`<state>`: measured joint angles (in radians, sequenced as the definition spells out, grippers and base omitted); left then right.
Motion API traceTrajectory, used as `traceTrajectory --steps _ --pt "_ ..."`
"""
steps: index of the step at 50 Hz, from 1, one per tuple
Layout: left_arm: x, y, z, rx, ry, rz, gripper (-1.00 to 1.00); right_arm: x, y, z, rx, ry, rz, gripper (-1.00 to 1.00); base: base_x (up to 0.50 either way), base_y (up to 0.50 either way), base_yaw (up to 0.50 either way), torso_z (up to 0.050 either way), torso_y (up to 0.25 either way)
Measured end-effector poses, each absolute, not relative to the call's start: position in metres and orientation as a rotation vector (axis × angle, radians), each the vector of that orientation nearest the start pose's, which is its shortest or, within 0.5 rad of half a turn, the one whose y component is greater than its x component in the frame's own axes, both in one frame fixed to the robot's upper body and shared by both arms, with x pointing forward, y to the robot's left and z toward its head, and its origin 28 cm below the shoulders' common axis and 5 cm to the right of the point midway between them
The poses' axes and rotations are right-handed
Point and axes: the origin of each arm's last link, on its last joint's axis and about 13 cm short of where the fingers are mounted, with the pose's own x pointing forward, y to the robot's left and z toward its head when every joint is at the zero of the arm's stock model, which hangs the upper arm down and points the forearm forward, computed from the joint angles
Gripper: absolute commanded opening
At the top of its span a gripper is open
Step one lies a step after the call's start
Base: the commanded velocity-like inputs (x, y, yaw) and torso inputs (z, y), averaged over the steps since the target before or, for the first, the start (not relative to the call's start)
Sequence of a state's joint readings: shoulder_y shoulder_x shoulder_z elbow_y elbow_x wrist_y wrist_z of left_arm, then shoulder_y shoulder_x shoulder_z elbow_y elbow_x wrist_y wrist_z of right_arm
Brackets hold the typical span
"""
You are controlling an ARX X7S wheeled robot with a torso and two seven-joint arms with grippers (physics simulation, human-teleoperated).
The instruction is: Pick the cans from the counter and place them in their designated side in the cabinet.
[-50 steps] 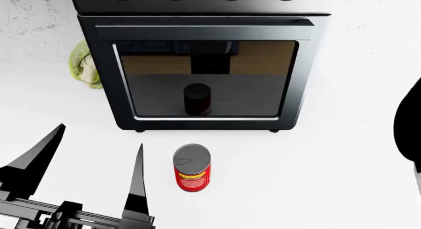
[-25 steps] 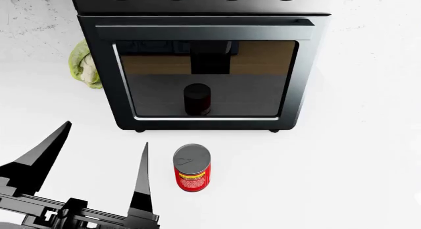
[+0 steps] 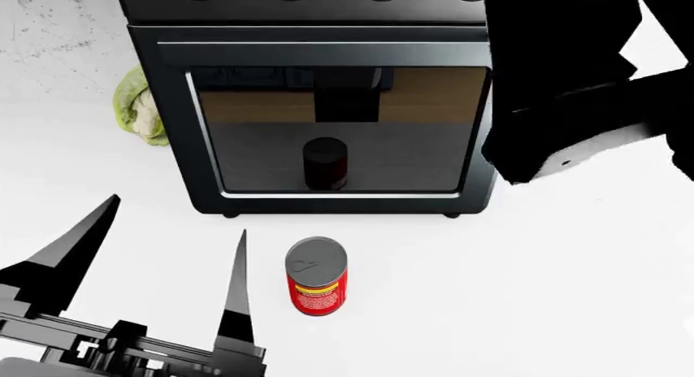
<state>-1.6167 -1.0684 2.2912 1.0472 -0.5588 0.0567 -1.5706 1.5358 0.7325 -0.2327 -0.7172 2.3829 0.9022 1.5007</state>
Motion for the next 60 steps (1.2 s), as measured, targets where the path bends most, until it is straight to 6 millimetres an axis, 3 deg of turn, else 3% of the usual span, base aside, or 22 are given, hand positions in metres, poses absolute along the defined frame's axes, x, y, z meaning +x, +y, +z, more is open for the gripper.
traceTrajectory --steps 29,50,60 --pt "0.116 0.217 0.193 0.270 -0.423 -0.156 1.00 0.113 -0.112 0.288 0.047 -0.073 0.612 1.00 0.00 0.00 0.00 0.000 0.000" --pt "0.116 0.217 0.193 0.275 -0.422 -0.154 1.00 0.126 -0.107 0.220 0.019 -0.062 0.812 1.00 0.00 0.00 0.00 0.000 0.000" --pt "0.117 0.217 0.193 0.275 -0.423 -0.153 1.00 0.131 -0.108 0.199 0.018 0.093 0.816 1.00 0.00 0.00 0.00 0.000 0.000"
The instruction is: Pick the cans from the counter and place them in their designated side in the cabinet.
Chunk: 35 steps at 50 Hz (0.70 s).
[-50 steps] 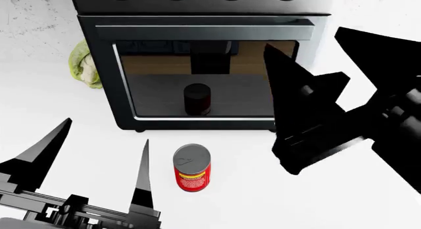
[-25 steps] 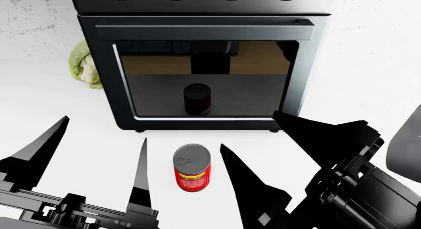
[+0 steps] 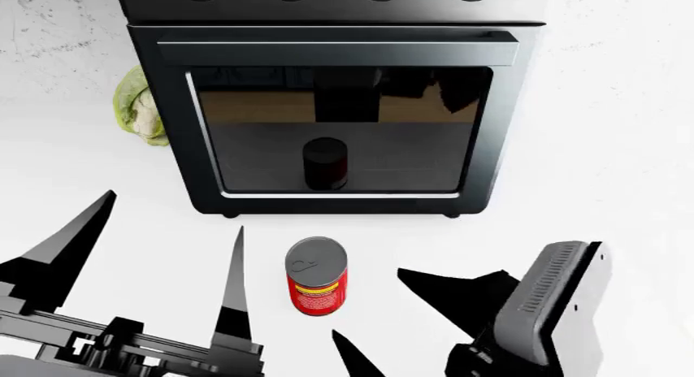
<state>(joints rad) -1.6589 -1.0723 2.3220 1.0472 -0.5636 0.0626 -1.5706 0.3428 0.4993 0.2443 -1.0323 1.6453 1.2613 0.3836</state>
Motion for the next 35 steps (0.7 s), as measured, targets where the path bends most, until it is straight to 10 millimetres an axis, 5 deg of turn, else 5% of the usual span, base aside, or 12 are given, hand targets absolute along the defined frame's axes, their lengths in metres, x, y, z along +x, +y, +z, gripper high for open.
traceTrajectory --steps 17,35 --pt "0.117 0.217 0.194 0.274 -0.425 -0.152 1.00 0.147 -0.096 0.169 0.040 0.083 0.832 1.00 0.00 0.00 0.00 0.000 0.000" --pt "0.117 0.218 0.195 0.275 -0.427 -0.151 1.00 0.151 -0.082 0.162 0.039 0.069 0.882 1.00 0.00 0.00 0.00 0.000 0.000"
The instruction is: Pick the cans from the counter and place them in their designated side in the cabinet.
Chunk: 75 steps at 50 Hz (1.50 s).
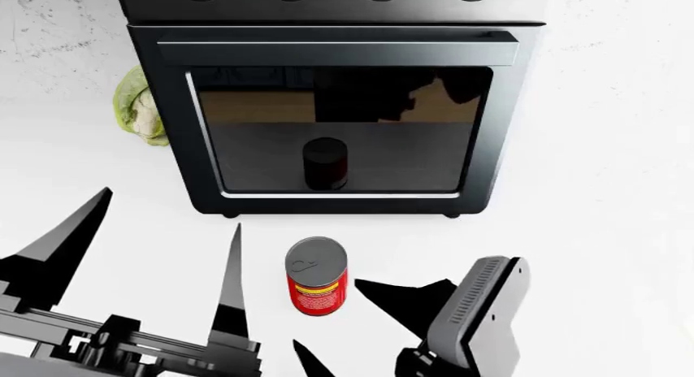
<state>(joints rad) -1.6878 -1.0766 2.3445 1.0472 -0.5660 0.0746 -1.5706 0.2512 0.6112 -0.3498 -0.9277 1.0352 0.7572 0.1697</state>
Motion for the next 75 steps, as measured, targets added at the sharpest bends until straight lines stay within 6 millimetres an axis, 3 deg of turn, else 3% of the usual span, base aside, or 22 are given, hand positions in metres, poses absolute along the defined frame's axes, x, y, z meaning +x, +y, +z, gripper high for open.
traceTrajectory --steps 26,75 --pt "0.115 0.219 0.192 0.270 -0.425 -0.147 1.00 0.176 -0.081 0.162 0.034 0.052 0.820 1.00 0.00 0.00 0.00 0.000 0.000" --pt "0.116 0.218 0.195 0.268 -0.433 -0.147 1.00 0.198 -0.071 0.129 0.017 0.145 0.799 1.00 0.00 0.00 0.00 0.000 0.000"
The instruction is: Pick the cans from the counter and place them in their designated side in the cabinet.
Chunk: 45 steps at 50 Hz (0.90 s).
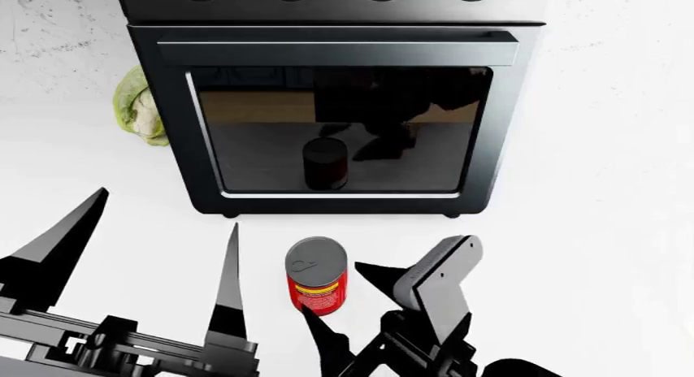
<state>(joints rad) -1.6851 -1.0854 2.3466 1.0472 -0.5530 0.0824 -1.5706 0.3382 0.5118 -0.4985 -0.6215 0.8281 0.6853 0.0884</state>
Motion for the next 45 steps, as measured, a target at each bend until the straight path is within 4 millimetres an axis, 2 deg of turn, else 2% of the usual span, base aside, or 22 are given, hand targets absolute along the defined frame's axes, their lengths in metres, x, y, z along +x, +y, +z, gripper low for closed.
traceTrajectory --steps 45 --pt "0.114 0.220 0.192 0.262 -0.431 -0.143 1.00 0.221 -0.057 0.117 0.023 0.178 0.800 1.00 0.00 0.00 0.00 0.000 0.000"
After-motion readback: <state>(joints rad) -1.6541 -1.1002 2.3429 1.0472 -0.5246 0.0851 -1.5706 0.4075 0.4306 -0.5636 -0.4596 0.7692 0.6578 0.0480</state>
